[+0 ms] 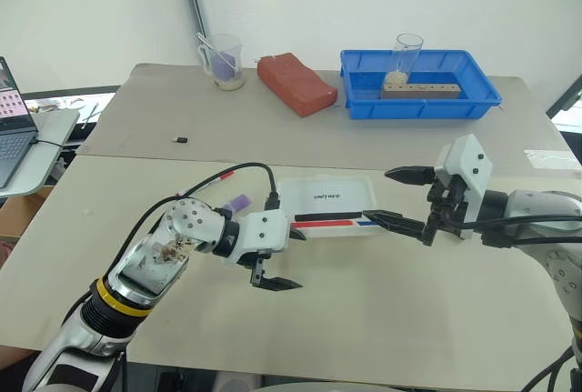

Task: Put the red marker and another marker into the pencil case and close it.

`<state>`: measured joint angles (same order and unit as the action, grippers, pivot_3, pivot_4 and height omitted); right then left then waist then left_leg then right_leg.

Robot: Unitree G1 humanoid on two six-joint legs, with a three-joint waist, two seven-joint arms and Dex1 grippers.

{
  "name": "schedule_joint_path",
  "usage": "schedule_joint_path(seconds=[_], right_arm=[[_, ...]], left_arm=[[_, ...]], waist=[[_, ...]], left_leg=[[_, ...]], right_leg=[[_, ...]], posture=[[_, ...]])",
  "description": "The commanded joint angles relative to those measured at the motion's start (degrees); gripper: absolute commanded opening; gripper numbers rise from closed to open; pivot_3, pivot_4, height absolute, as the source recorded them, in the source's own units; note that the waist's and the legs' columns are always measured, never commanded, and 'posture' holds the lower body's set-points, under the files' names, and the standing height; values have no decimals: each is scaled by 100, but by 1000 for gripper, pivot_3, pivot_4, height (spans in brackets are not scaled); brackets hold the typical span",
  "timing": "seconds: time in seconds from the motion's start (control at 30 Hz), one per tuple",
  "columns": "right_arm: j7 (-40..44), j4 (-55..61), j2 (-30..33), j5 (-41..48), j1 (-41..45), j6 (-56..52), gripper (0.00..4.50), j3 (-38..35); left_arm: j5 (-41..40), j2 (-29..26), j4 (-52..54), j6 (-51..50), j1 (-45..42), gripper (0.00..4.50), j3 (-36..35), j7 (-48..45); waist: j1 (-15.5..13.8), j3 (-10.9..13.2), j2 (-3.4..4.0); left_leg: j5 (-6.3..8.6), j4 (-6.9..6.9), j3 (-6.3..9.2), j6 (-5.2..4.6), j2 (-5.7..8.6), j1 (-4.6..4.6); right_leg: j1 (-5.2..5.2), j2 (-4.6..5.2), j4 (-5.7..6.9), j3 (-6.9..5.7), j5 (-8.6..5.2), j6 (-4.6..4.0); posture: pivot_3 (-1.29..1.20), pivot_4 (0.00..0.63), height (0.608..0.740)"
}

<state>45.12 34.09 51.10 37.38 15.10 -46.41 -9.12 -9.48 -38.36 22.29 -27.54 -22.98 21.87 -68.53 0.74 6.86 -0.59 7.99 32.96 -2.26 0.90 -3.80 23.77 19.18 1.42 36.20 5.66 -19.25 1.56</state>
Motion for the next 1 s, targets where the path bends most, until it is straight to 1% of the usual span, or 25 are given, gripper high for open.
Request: schedule_joint_path(seconds=[0.03, 0.13, 0.27, 0.37, 0.47, 0.53, 0.73, 0.83, 0.9, 0.97, 1.0], right_arm=[[29, 56, 6, 138, 140, -48, 4500, 11], [1, 67, 19, 134, 165, -79, 4500, 37], [-224, 6, -146, 243, 333, -327, 4500, 95], [-270, -79, -228, 222, 325, -333, 4500, 163], [-258, -167, -273, 181, 359, -297, 4500, 235], [-256, -255, -321, 170, 423, -258, 4500, 289], [-504, -510, -668, -41, 711, -269, 4500, 657], [-770, -704, -1087, -66, 689, -394, 3672, 831], [-723, -866, -1140, -415, 534, -101, 2925, 1133], [-731, -1043, -1252, -637, 473, 109, 2263, 1285], [-746, -1124, -1324, -701, 472, 182, 1800, 1323]], left_arm=[[94, 31, -92, 238, 21, 4462, 93, 104], [54, 19, -63, 268, 24, 4462, 66, 103], [-322, -110, -29, 149, -199, 4462, -364, -67], [-865, -129, -44, -306, -561, 4462, -849, -107], [-1238, -175, 35, -672, -753, 4462, -1057, -126], [-1451, -197, 78, -900, -875, 4462, -1183, -94], [-1594, -383, -193, -923, -1189, 4462, -1567, 21], [-1777, -449, -286, -929, -1219, 4500, -1801, 12], [-1862, -516, -245, -902, -1146, 4500, -1899, -35], [-1997, -588, -154, -972, -1071, 4500, -1952, -67], [-2042, -636, -111, -1007, -1036, 4500, -1960, -84]], waist=[[2, 0, 0], [0, -2, 3], [8, -3, 5], [-7, -5, 7], [5, -8, 14], [9, -10, 16], [15, -11, 19], [19, -12, 20], [12, -12, 19], [-6, -12, 17], [-7, -11, 16]], left_leg=[[0, 0, 0, 0, 0, 0], [0, 0, 0, 0, 0, 0], [0, 0, 0, 0, -1, 0], [0, -1, 1, 0, -2, 1], [0, 0, -1, -1, 0, 1], [0, 0, -1, -1, 0, 1], [-1, 0, 1, -1, -3, -1], [-1, -3, 2, -1, -4, -2], [-1, -3, 2, -1, -4, -1], [-1, -1, 1, -1, -1, 0], [-1, 0, 1, -1, -2, 0]], right_leg=[[0, 0, 0, 0, 2, -3], [1, 0, 1, 0, 12, -20], [2, -1, 2, 0, 11, -20], [3, -2, 3, -4, 10, -18], [1, 0, 0, -2, -5, 8], [1, -1, 0, -1, -5, 8], [3, -6, 4, -2, -5, 8], [4, -8, 4, -1, -4, 6], [5, -7, 4, -1, -3, 5], [4, -5, 4, -1, -2, 3], [4, -5, 4, -2, -2, 3]], posture=[[0, 150, 740], [0, 150, 740], [0, 150, 740], [0, 150, 740], [0, 150, 740], [0, 150, 740], [0, 150, 740], [0, 150, 740], [0, 150, 740], [0, 150, 740], [0, 150, 740]])
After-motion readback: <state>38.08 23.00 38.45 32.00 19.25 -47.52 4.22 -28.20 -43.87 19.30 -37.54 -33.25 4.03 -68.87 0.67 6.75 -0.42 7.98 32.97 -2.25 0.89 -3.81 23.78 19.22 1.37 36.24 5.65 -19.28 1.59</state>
